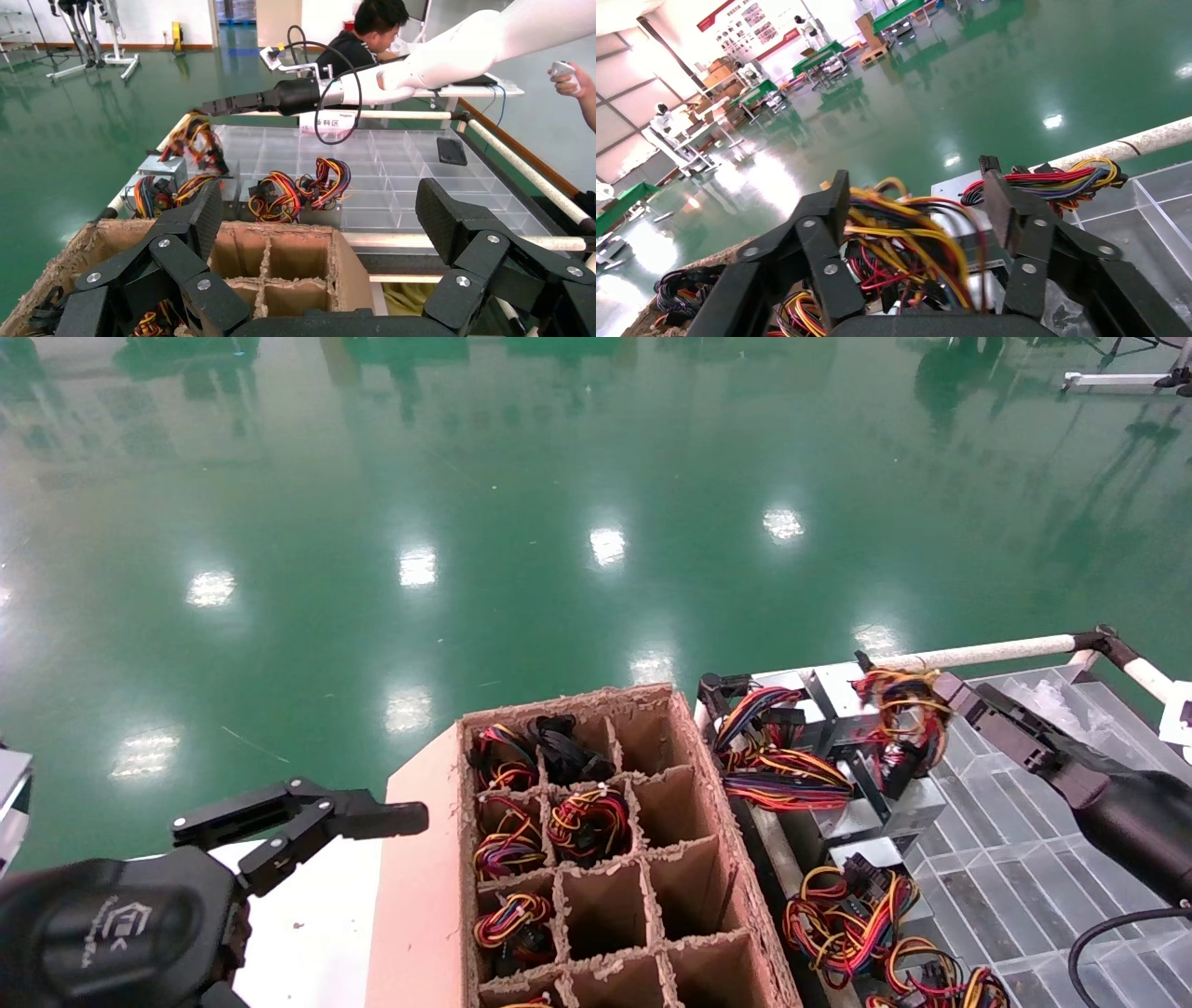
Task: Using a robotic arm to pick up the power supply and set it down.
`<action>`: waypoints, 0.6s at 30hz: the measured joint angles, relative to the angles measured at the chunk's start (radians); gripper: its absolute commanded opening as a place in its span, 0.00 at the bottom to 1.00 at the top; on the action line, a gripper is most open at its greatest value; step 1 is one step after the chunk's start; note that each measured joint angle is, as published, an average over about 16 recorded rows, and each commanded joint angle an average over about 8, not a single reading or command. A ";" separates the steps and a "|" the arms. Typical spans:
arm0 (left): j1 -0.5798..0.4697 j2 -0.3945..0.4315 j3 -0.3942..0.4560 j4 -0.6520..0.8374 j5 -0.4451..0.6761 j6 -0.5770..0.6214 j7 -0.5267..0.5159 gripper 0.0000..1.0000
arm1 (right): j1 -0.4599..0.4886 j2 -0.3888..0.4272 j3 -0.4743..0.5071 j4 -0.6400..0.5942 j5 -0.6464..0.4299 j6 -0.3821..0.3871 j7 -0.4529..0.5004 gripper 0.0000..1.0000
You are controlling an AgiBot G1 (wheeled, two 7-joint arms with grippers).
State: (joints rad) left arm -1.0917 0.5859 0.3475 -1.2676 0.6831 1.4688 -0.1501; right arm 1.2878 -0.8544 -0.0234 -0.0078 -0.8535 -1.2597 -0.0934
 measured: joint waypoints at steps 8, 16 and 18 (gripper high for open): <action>0.000 0.000 0.000 0.000 0.000 0.000 0.000 1.00 | 0.013 -0.005 -0.004 0.019 0.002 -0.021 0.049 1.00; 0.000 0.000 0.000 0.001 0.000 0.000 0.000 1.00 | 0.001 0.009 -0.022 0.114 0.014 -0.048 0.096 1.00; 0.000 0.000 0.000 0.001 0.000 0.000 0.000 1.00 | -0.006 0.017 -0.030 0.152 0.017 -0.054 0.104 1.00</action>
State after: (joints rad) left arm -1.0917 0.5859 0.3477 -1.2669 0.6829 1.4686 -0.1499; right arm 1.2822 -0.8375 -0.0531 0.1442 -0.8360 -1.3137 0.0103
